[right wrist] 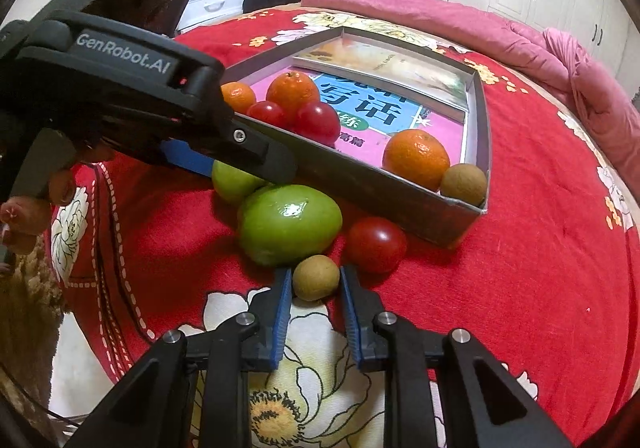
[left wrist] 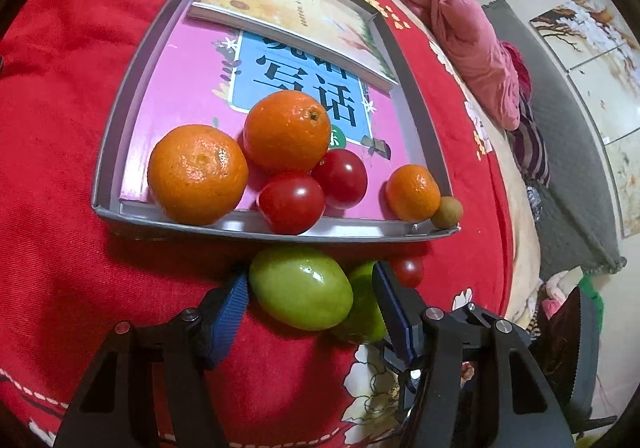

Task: Organize fruits
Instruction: 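Reach the right gripper to a small kiwi while the left approaches a green apple, then close the right gripper on the small kiwi while the left grasps the pale green apple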

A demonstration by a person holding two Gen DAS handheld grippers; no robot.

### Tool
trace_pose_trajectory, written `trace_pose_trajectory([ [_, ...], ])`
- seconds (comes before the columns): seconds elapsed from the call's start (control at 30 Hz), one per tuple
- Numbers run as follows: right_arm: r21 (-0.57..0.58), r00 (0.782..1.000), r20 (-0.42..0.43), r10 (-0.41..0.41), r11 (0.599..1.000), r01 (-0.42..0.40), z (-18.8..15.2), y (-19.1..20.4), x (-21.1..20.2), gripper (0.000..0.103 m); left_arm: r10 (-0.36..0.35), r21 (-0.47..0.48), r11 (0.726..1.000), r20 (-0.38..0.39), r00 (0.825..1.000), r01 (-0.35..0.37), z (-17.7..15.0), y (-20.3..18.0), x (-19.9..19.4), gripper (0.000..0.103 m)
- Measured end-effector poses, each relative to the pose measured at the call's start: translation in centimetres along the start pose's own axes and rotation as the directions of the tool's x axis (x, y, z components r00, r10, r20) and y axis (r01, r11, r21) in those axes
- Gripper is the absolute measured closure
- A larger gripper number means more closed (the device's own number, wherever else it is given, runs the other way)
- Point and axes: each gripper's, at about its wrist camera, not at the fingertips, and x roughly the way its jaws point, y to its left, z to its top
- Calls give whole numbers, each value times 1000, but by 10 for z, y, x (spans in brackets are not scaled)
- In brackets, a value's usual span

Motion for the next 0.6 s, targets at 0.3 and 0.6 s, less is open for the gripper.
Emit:
trace_pose_trajectory([
  [0.3,55,999,29,31,998,-32,0,-5,-11,79,28,23,999,14,1000,-28,-2,1,-6,53],
  [0.6,82,992,110,57,994,-66,4,-4,-31,79,41,59,997,56,998,-44,-10,-3,-30,53],
])
